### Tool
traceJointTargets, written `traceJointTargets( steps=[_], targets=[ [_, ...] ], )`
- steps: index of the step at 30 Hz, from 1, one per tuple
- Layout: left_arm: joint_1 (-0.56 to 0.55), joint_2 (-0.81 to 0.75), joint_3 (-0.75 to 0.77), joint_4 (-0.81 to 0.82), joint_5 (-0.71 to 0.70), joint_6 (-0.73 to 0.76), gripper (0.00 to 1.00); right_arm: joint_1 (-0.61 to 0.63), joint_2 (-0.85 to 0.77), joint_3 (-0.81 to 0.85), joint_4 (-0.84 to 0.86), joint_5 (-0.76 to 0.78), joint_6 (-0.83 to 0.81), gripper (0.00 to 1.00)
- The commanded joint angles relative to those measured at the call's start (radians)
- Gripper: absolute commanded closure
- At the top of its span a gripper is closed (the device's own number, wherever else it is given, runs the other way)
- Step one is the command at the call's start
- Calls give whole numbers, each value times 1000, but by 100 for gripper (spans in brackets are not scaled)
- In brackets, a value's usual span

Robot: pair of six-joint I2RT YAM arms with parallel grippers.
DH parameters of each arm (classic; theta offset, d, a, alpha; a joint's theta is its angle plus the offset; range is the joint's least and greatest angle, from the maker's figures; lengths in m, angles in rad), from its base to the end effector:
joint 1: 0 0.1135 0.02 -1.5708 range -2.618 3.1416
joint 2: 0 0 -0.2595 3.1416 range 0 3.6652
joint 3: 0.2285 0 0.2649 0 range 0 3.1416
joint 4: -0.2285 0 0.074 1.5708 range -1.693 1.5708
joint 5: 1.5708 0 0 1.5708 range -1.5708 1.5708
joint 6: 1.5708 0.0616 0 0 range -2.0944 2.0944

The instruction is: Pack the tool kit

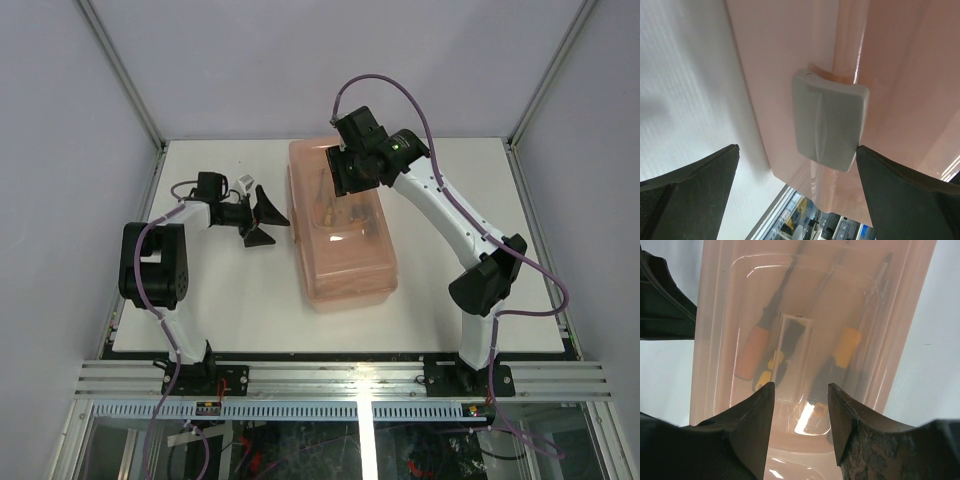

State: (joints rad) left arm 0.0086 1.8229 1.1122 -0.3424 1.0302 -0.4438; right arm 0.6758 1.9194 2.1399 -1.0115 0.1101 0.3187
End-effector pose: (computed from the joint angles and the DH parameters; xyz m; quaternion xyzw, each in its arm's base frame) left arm 0.3722 -0.0496 0.1501 -0.0658 0.8481 -0.5131 0.1147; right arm 0.3494 0.2714 0.3762 -0.1434 0.9126 0.1363 0.3578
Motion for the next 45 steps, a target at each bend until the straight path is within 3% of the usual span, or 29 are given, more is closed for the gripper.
traceJointTargets(
  steps=[1,10,21,30,34,40,42,45],
  targets=[
    [-22,23,-29,153,96,-66,0,5,-4,37,12,-37,1,47],
    [-68,59,-84,354,154,-156,5,5,31,44,8,-72,11,51],
    [-73,42,-145,683,211,-406,8,5,44,52,-7,-63,7,52],
    [-74,57,-232,1199,233,-804,8,5,67,58,-2,-84,6,53],
    [-74,40,-243,1330,239,-922,8,5,63,52,-1,-82,6,53],
    [-73,-11,-204,1234,230,-901,8,5,57,41,8,-79,4,53],
    [-73,-36,-169,1049,219,-783,9,5,58,42,10,-80,5,53],
    [-75,-77,-69,578,177,-443,8,5,55,37,13,-77,5,53]
  ],
)
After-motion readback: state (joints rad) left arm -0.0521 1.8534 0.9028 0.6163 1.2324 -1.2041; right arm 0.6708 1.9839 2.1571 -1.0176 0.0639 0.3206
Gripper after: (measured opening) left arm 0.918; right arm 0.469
